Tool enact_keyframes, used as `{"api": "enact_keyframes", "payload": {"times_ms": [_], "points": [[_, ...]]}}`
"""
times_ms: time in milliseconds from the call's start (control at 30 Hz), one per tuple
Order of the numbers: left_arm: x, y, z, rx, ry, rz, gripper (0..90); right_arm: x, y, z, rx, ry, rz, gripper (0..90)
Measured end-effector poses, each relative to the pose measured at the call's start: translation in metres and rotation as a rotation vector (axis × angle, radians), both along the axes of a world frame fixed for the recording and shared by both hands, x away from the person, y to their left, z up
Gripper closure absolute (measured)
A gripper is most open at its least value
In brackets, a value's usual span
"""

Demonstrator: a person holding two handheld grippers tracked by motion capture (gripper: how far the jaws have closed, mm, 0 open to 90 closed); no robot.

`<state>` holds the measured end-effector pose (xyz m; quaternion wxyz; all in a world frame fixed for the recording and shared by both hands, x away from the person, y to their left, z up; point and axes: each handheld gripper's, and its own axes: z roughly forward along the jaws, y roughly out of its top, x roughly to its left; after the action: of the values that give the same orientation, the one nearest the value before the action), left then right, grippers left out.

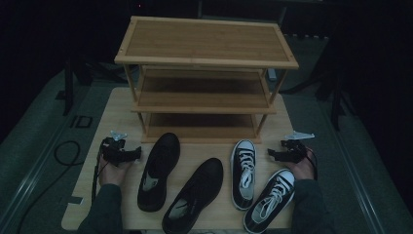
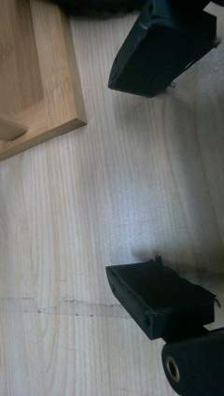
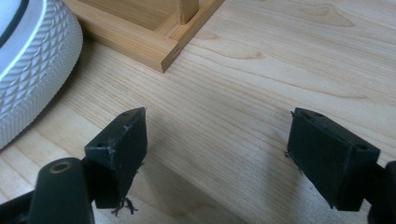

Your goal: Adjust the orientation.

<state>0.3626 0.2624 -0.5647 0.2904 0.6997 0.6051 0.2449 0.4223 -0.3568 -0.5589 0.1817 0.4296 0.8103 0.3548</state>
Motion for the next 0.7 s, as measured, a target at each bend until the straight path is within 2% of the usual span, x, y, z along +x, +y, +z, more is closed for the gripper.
{"api": "enact_keyframes", "payload": {"times_ms": [367,467,533,700], "points": [[-0.0005,0.0012,0.0003,0.000,-0.002,-0.001,11.5,-0.0004,0.0005,0.0000,-0.002,-0.003,0.002,21.2],[-0.0013,0.0032,0.0013,-0.001,-0.002,0.002,16.4,-0.0004,0.0003,0.0000,0.000,-0.003,0.002,21.5],[-0.0023,0.0041,0.0037,0.001,0.011,0.004,19.2,-0.0003,0.0001,0.0000,0.000,-0.003,0.002,21.4],[-0.0070,0.0063,0.0085,0.004,0.025,0.014,36.1,-0.0004,0.0002,0.0001,0.002,-0.002,0.000,21.6]]}}
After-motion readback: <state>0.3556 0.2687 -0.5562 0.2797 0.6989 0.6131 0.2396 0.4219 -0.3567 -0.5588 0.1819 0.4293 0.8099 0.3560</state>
